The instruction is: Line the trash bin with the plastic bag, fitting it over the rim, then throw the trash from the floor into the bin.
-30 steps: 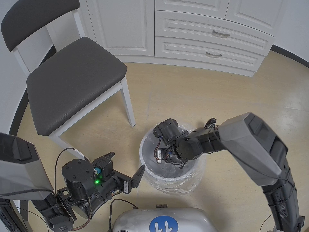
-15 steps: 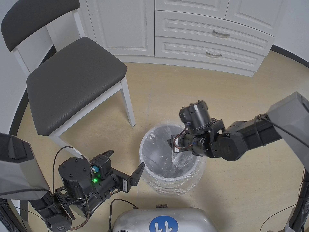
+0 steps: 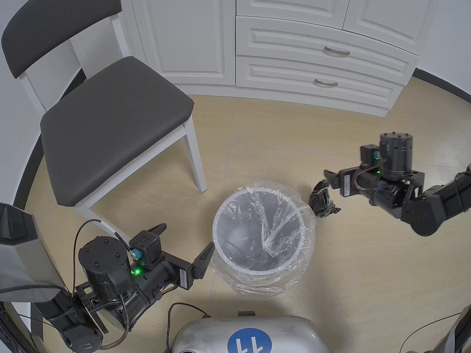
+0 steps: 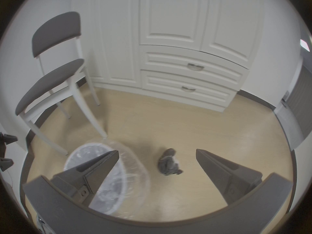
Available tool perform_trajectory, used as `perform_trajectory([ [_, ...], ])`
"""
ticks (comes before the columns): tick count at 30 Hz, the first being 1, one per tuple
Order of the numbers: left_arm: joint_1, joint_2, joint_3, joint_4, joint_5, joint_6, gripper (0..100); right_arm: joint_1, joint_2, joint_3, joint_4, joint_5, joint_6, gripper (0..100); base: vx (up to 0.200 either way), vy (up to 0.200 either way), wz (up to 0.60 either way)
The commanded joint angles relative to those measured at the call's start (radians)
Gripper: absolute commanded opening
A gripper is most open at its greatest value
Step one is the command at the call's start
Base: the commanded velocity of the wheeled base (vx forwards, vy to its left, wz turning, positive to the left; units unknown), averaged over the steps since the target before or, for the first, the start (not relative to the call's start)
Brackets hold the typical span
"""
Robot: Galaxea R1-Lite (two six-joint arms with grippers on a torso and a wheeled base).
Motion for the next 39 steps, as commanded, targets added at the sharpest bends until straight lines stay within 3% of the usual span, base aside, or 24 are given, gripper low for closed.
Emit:
perform_trajectory([
  [1, 0.003, -0.026, -0.004, -0.002, 0.008, -0.008, 100, -0.102, -0.055, 0.006, -0.016, 0.033, -0.011, 100, 0.000, 0.000, 0.00],
  [7, -0.016, -0.037, -0.011, -0.002, 0.014, -0.004, 100, -0.070, 0.078, -0.067, -0.027, 0.013, -0.011, 100, 0.000, 0.000, 0.00],
  [10, -0.028, -0.140, 0.042, -0.001, 0.054, -0.024, 100, 0.006, 0.198, -0.150, -0.035, -0.126, -0.017, 100, 0.000, 0.000, 0.00],
  [12, -0.023, -0.176, 0.061, 0.001, 0.060, -0.047, 100, 0.008, 0.230, -0.179, -0.039, -0.163, -0.022, 100, 0.000, 0.000, 0.00],
  [19, 0.118, -0.313, 0.100, 0.001, 0.055, -0.092, 100, -0.036, 0.427, -0.360, -0.039, -0.157, -0.065, 100, 0.000, 0.000, 0.00],
  [27, 0.126, -0.344, 0.128, 0.001, 0.062, -0.087, 100, -0.084, 0.684, -0.595, -0.027, -0.176, -0.071, 100, 0.000, 0.000, 0.00],
  [29, 0.123, -0.394, 0.134, 0.001, 0.062, -0.083, 100, -0.096, 0.769, -0.680, -0.041, -0.225, -0.069, 100, 0.000, 0.000, 0.00],
  [39, 0.116, -0.476, 0.186, 0.001, 0.062, -0.064, 100, -0.116, 0.884, -0.828, -0.027, -0.242, -0.036, 100, 0.000, 0.000, 0.00],
])
